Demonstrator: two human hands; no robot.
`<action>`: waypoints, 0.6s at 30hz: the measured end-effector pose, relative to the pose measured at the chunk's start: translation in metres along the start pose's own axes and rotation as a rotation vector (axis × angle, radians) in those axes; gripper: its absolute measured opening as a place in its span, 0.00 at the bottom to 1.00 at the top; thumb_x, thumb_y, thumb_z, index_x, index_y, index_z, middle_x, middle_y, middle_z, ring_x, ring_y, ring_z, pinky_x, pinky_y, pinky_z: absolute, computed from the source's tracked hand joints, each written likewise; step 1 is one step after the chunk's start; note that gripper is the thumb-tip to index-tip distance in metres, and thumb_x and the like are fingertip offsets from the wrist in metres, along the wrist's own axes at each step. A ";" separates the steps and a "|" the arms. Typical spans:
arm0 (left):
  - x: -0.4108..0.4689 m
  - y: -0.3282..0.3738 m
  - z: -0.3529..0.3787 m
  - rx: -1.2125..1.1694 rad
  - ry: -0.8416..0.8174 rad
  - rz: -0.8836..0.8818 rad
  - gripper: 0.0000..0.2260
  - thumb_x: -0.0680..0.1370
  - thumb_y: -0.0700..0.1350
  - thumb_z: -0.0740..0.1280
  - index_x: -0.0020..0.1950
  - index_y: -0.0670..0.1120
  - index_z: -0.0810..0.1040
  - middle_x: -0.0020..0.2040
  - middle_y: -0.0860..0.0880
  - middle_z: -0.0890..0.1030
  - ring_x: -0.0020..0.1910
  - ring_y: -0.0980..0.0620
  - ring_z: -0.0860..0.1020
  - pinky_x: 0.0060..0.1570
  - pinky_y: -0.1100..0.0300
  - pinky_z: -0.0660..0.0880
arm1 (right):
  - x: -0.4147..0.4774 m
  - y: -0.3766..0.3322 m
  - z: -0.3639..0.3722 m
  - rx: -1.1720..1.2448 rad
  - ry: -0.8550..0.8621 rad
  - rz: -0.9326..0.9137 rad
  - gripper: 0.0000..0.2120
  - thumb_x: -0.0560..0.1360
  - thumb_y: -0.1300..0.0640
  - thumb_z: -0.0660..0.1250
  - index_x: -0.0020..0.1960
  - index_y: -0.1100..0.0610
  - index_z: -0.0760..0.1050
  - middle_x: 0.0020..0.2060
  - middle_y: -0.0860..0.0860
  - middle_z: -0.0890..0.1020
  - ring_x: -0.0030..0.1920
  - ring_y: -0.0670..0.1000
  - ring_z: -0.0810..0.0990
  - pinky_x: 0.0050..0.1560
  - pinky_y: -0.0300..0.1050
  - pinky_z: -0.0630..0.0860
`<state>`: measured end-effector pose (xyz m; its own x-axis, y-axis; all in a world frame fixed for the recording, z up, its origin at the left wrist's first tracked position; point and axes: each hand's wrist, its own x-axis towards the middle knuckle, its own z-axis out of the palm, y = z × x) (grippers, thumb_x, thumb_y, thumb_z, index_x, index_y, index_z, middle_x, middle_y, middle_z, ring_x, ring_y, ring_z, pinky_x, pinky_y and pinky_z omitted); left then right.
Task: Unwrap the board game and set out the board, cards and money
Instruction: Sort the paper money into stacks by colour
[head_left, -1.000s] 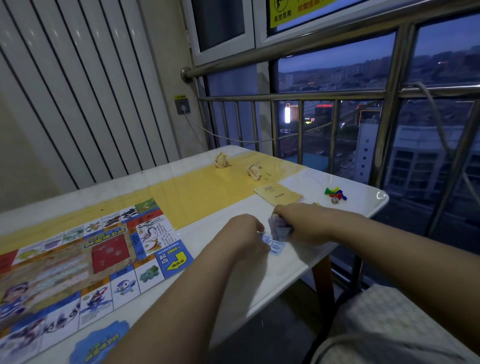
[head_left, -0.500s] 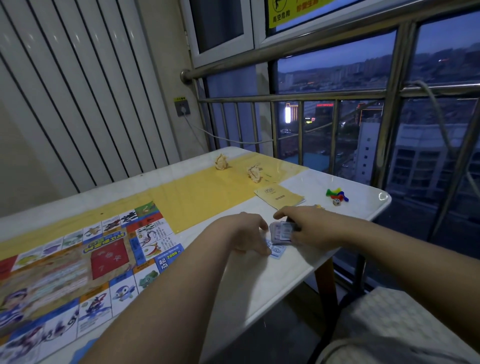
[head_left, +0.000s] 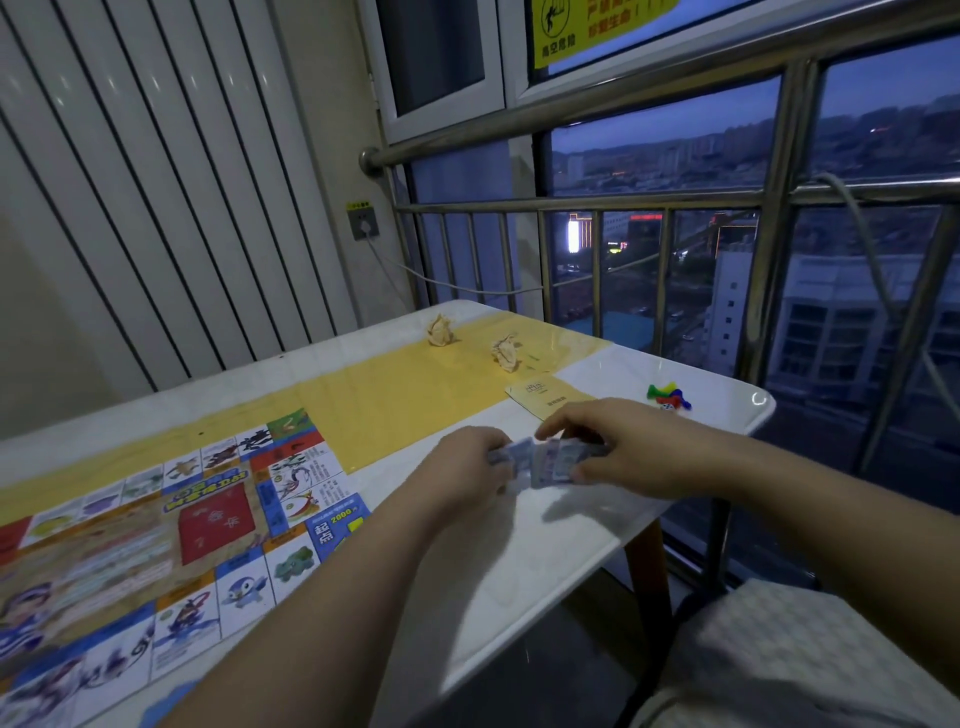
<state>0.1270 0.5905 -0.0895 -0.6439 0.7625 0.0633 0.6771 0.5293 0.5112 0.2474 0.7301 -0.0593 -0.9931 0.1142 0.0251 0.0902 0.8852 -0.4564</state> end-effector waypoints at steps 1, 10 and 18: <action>-0.005 -0.002 0.003 -0.071 0.086 0.008 0.05 0.76 0.38 0.63 0.45 0.43 0.78 0.38 0.48 0.77 0.39 0.50 0.73 0.34 0.60 0.67 | 0.000 -0.002 0.008 0.015 -0.006 -0.013 0.23 0.77 0.59 0.65 0.69 0.47 0.65 0.56 0.45 0.76 0.50 0.42 0.74 0.44 0.30 0.72; -0.033 -0.007 0.024 -0.056 0.167 0.037 0.21 0.78 0.38 0.61 0.71 0.49 0.68 0.66 0.48 0.76 0.63 0.50 0.73 0.52 0.66 0.65 | 0.014 -0.001 0.051 0.069 0.105 -0.007 0.36 0.76 0.62 0.65 0.77 0.50 0.50 0.64 0.52 0.70 0.58 0.48 0.71 0.54 0.35 0.66; -0.037 0.003 0.030 -0.270 0.039 0.028 0.40 0.77 0.38 0.63 0.77 0.52 0.38 0.67 0.46 0.61 0.58 0.51 0.71 0.55 0.64 0.68 | 0.016 -0.009 0.056 0.223 0.120 -0.078 0.37 0.74 0.65 0.66 0.76 0.50 0.52 0.68 0.52 0.69 0.65 0.48 0.70 0.60 0.36 0.67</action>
<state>0.1630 0.5752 -0.1159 -0.6430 0.7579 0.1105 0.5787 0.3863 0.7183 0.2266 0.6989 -0.1050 -0.9794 0.1136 0.1671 -0.0183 0.7739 -0.6331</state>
